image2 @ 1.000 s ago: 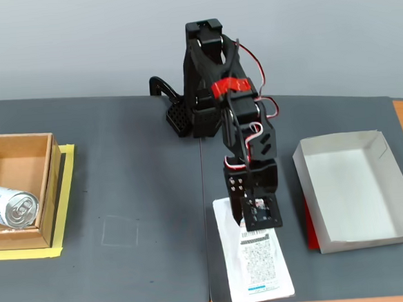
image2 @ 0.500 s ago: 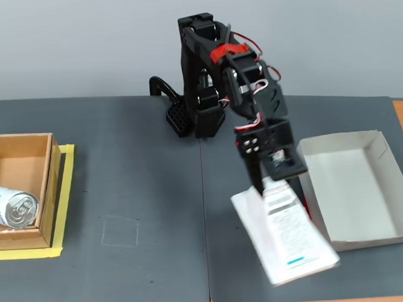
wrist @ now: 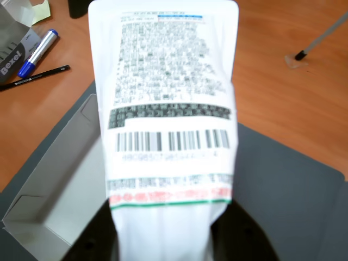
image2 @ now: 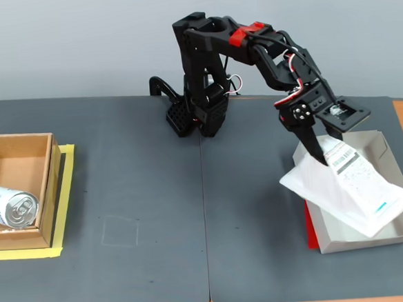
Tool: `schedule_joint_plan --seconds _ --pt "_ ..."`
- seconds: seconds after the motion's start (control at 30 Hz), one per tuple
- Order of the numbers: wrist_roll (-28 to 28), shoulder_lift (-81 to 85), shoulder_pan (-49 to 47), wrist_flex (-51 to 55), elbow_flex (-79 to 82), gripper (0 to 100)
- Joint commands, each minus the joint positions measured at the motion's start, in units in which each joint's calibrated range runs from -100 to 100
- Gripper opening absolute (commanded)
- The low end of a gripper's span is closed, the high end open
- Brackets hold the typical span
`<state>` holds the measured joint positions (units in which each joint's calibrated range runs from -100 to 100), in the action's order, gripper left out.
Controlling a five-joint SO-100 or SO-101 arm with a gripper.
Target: Pick the sandwich and put it in the gray box
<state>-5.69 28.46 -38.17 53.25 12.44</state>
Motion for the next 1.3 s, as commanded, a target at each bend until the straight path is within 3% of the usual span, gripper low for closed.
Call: schedule_joint_plan --seconds 0.0,0.83,1.27 --pt "-0.2 -0.3 -2.0 -3.8 -3.0 2" --pt "0.3 -17.3 -12.1 -22.2 -3.1 2" --pt "0.3 -20.5 -11.9 -24.2 -3.1 2"
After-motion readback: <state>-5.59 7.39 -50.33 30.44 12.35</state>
